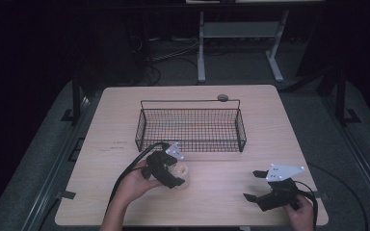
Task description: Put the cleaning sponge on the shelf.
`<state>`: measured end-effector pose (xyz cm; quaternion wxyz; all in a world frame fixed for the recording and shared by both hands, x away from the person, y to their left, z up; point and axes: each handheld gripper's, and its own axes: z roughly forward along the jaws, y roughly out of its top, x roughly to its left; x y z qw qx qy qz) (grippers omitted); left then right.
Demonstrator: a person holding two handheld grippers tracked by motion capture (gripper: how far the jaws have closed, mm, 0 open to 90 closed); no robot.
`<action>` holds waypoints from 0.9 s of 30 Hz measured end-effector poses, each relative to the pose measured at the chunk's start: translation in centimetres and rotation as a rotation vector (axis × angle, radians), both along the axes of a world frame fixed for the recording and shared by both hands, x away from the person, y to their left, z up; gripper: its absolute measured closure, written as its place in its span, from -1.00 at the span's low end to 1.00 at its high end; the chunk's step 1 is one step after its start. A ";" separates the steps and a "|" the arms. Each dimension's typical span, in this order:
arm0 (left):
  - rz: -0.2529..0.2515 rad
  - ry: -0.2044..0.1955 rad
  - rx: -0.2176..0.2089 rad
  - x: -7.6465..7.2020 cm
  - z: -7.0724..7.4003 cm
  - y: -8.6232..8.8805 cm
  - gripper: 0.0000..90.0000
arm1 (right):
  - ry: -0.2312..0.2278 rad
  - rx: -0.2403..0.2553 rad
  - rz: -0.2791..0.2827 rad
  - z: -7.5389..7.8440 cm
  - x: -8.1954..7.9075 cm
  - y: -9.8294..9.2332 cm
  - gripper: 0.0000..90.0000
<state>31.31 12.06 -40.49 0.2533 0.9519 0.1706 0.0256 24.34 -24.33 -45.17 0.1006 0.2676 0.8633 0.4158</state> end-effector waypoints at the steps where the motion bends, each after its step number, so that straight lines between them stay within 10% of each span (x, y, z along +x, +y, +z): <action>1: 0.000 0.000 -0.002 0.0 0.1 0.0 -0.39 | -0.001 0.000 0.000 0.0 0.0 0.0 -0.70; 27: 0.003 -0.011 -0.017 1.3 2.8 0.3 -0.39 | 0.003 0.005 -0.003 -0.1 0.1 -0.1 -0.70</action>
